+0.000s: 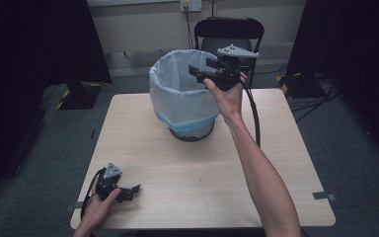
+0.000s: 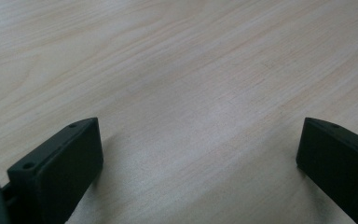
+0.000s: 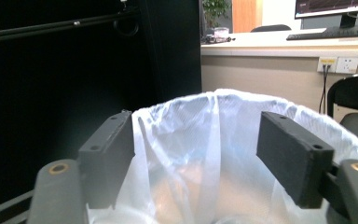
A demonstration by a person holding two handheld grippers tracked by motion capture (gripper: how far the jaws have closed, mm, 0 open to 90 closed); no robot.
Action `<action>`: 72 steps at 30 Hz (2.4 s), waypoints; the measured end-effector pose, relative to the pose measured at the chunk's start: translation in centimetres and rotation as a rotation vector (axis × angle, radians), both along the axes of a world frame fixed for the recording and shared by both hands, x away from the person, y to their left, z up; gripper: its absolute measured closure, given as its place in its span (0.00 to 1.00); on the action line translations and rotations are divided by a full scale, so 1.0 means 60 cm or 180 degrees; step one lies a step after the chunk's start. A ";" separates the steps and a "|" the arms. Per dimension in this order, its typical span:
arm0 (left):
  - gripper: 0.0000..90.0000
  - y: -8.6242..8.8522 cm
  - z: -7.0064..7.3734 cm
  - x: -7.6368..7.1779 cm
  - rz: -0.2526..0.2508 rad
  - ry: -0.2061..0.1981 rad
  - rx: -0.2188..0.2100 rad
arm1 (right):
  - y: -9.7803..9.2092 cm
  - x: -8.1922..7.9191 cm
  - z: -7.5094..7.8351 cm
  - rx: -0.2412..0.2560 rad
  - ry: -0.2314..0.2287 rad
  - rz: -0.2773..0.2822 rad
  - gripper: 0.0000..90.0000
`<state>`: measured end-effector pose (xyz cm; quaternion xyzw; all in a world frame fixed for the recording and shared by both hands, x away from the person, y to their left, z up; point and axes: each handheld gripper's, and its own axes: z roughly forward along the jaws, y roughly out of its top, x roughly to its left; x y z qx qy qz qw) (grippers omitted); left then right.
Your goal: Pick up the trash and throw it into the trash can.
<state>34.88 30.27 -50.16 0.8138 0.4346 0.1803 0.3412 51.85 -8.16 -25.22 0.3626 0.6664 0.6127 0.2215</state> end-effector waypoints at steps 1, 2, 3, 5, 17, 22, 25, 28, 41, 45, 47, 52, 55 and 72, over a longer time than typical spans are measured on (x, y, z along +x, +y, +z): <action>0.00 0.000 0.000 0.000 -0.0001 0.0001 0.0002 | -0.002 -0.003 -0.003 0.0003 0.0026 0.0018 0.26; 0.00 0.000 0.000 0.000 -0.0001 0.0001 0.0002 | -0.002 -0.003 -0.003 0.0003 0.0026 0.0018 0.26; 0.00 0.000 0.000 0.000 -0.0004 0.0000 0.0007 | -0.010 -0.011 -0.009 -0.0015 0.0045 0.0032 0.26; 0.00 0.000 0.000 0.000 0.0000 0.0001 0.0001 | -0.016 -0.018 -0.013 -0.0030 0.0054 0.0037 0.24; 0.00 0.000 0.000 0.000 0.0001 0.0001 0.0000 | -0.064 -0.057 -0.038 -0.0042 0.0082 0.0059 0.21; 0.00 0.000 0.000 0.000 -0.0001 0.0001 0.0001 | -0.080 -0.079 -0.053 -0.0075 0.0164 0.0022 0.19; 0.00 0.000 0.000 0.000 -0.0006 0.0003 0.0010 | -0.084 -0.090 -0.066 -0.0127 0.0197 0.0005 0.19; 0.00 0.000 0.000 0.000 -0.0001 0.0001 0.0002 | -0.089 -0.104 -0.083 -0.0088 0.0353 0.0028 0.18; 0.00 0.000 0.000 0.000 0.0000 0.0000 0.0000 | -0.118 -0.157 -0.125 -0.0208 0.0476 -0.0116 0.21; 0.00 0.000 0.000 0.000 0.0003 -0.0002 0.0000 | -0.124 -0.178 -0.137 -0.0268 0.0506 -0.0117 0.21; 0.00 0.000 0.000 0.000 0.0000 -0.0002 -0.0001 | -0.130 -0.188 -0.145 -0.0300 0.0516 -0.0158 0.21; 0.00 0.000 0.000 0.000 0.0000 0.0000 0.0000 | -0.155 -0.209 -0.176 -0.0389 0.0660 -0.0247 0.19; 0.00 0.000 0.000 0.000 0.0000 -0.0001 0.0000 | -0.169 -0.218 -0.197 -0.0409 0.0706 -0.0272 0.19; 0.00 0.000 0.000 0.000 -0.0001 -0.0001 -0.0001 | -0.243 -0.255 -0.324 -0.0915 0.1076 -0.0670 0.18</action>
